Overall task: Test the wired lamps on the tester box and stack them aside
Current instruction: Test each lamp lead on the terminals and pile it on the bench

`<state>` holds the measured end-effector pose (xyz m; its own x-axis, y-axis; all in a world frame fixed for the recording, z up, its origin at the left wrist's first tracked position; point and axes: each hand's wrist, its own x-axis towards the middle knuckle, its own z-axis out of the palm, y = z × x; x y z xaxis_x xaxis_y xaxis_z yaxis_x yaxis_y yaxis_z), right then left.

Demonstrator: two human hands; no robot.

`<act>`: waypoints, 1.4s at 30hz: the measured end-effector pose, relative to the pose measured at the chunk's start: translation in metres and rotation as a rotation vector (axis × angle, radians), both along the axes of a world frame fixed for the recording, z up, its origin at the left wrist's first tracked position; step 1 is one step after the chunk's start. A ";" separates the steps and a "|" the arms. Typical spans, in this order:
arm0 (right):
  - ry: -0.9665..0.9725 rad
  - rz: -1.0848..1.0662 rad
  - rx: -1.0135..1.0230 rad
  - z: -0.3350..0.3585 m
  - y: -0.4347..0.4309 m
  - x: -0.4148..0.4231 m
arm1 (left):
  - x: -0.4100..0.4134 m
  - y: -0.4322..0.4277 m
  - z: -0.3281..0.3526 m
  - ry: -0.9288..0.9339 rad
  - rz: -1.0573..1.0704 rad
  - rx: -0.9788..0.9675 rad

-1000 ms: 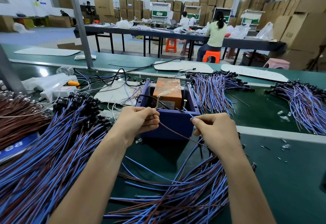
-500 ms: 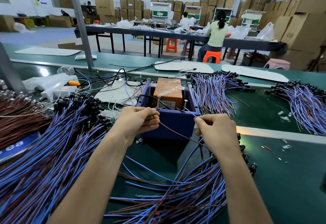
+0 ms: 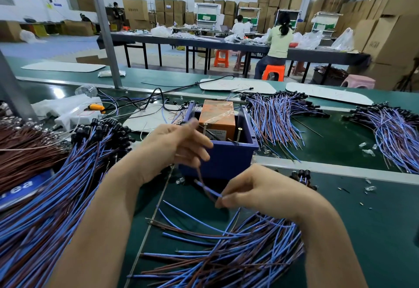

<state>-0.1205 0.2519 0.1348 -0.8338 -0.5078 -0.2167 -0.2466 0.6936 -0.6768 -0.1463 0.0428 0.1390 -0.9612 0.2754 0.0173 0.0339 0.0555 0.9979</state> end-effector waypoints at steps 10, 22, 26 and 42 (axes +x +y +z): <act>-0.013 0.022 0.024 0.003 -0.005 0.008 | -0.035 -0.049 -0.063 -0.060 0.384 -1.352; 0.043 -0.062 -0.056 0.000 -0.003 0.004 | -0.026 -0.042 -0.040 0.028 0.582 -1.010; 0.101 -0.124 -0.162 -0.002 -0.005 0.001 | -0.020 -0.040 -0.018 0.188 0.676 -0.902; 0.107 -0.119 -0.139 0.000 -0.006 0.003 | -0.017 -0.026 -0.032 0.034 0.020 -0.872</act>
<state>-0.1176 0.2458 0.1346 -0.9040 -0.4235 -0.0588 -0.2440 0.6240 -0.7424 -0.1637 0.0167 0.1073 -0.9688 0.1866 -0.1631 0.0534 0.8000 0.5977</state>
